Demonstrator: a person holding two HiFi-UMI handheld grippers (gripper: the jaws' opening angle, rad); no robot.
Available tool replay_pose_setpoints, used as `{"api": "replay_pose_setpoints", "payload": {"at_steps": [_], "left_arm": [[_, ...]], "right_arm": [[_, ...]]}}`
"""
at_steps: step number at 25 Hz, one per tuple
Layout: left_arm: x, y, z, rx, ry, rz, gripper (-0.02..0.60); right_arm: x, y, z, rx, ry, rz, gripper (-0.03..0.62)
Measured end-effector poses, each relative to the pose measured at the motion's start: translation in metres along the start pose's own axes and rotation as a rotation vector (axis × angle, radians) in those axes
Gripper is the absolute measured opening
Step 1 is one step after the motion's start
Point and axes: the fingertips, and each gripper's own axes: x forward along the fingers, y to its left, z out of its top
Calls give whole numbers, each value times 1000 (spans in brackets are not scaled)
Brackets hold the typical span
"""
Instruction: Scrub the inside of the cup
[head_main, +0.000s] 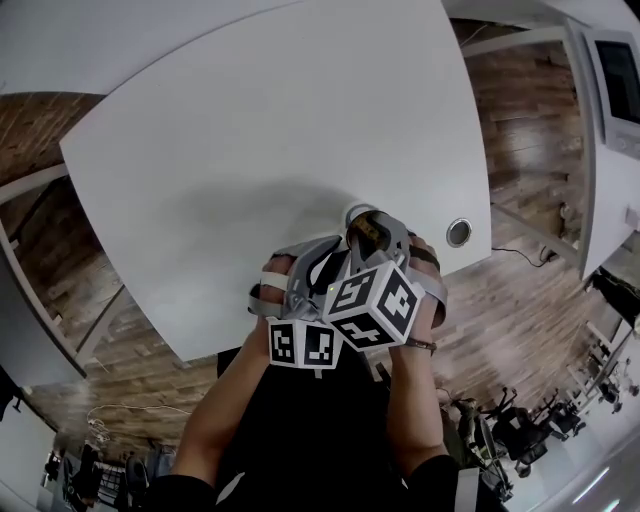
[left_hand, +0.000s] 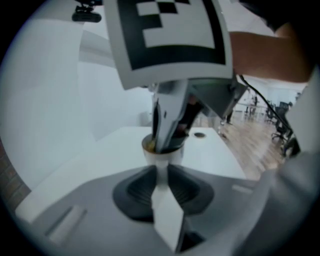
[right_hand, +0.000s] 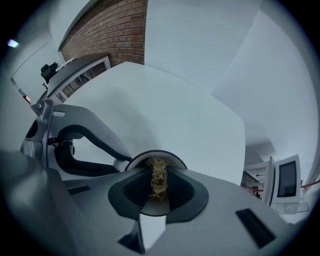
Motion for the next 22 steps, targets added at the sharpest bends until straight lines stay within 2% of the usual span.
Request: {"api": "replay_pose_setpoints", "payload": {"at_steps": [3,7,10,14,19,22], "left_arm": [[0,0,1,-19,-2,0,74],[1,1,1,-23,-1,0,74],[1,2,0,-25,-2,3,74],[0,1,1,-34,0,1,74],[1,2,0,-21,1,4,74],[2,2,-1,-19,-6,15,74]], "right_arm": [[-10,0,1,15,-26,44,55],[-53,-6,6,102,-125,89,55],[-61,-7,9,146,-165,120,55],[-32,3,1,141,-110,159,55],[-12,7,0,83,-49,128,55],[-5,7,1,81,-42,161,55]]}}
